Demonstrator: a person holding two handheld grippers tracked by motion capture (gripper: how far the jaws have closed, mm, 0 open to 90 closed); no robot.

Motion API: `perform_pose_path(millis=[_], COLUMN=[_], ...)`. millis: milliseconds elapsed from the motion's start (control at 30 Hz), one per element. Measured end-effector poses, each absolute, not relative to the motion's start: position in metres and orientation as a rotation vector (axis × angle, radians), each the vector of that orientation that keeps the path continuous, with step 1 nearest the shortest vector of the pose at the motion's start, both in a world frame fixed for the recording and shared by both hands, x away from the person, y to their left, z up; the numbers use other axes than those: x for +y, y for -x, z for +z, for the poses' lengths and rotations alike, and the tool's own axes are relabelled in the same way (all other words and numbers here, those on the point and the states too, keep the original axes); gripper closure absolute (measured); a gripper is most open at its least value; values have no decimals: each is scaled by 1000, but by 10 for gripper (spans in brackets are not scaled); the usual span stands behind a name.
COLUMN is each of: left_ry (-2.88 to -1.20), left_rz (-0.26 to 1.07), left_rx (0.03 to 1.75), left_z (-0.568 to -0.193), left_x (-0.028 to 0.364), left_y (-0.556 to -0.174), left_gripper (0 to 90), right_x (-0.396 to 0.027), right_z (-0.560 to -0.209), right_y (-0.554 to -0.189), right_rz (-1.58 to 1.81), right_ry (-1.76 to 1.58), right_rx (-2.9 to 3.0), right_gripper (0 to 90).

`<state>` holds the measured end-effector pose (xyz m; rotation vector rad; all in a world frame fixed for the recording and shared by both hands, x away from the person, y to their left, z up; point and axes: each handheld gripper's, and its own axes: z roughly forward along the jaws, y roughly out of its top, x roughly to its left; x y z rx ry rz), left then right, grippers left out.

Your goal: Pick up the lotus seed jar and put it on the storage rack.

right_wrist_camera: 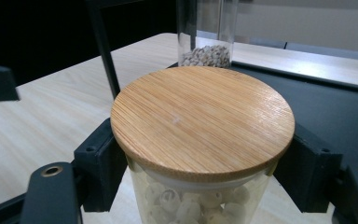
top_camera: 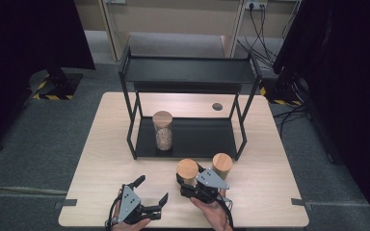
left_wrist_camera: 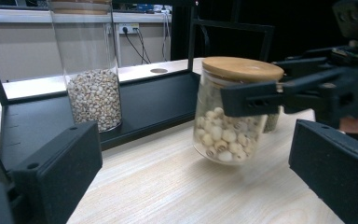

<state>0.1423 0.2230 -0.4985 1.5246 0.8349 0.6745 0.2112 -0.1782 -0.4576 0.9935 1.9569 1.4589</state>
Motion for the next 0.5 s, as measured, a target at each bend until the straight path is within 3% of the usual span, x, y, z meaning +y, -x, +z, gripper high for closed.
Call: perform_pose_path(millis=[500], left_ry=[-1525], left_rz=[675], left_rx=[838], left_z=[-499], left_x=[224], left_y=[-143], left_gripper=[19], right_x=[-155], right_z=[-441], right_y=[-244], right_rz=[1398], right_ry=[-1050], right_rx=[1916], right_gripper=[256])
